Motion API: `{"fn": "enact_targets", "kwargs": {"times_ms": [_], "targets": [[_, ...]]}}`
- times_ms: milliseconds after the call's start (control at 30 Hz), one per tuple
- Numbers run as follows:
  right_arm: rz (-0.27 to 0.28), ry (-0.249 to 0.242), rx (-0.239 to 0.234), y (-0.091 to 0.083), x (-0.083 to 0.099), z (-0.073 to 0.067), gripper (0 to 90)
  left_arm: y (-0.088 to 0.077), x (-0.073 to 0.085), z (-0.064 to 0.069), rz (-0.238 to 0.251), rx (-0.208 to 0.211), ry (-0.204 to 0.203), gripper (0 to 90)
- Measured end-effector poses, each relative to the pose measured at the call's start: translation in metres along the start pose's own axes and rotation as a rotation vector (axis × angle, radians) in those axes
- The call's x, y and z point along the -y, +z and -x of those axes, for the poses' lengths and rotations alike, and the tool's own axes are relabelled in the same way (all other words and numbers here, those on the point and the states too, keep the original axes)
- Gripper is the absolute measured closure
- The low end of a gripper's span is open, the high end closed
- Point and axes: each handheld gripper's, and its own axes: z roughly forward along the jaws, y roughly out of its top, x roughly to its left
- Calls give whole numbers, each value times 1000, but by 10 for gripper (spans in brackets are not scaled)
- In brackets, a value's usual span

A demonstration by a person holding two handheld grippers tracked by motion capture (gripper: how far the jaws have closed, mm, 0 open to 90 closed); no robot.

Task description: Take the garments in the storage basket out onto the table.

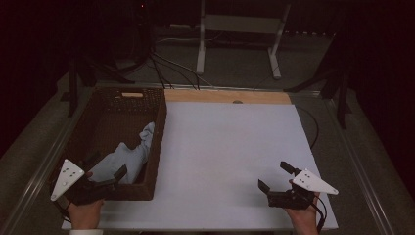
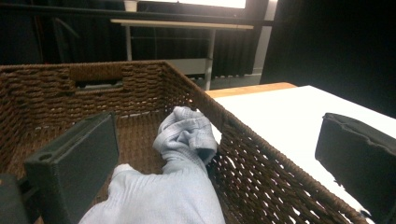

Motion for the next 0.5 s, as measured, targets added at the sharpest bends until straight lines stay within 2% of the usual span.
{"fn": "enact_targets", "kwargs": {"times_ms": [267, 367, 500], "targets": [[-9, 18, 20, -4, 3, 4, 0, -1, 1, 4, -18, -14, 22, 3], [-6, 24, 22, -5, 4, 5, 0, -1, 1, 5, -8, -2, 21, 2], [13, 15, 20, -8, 5, 7, 6, -2, 0, 6, 4, 2, 40, 2]]}}
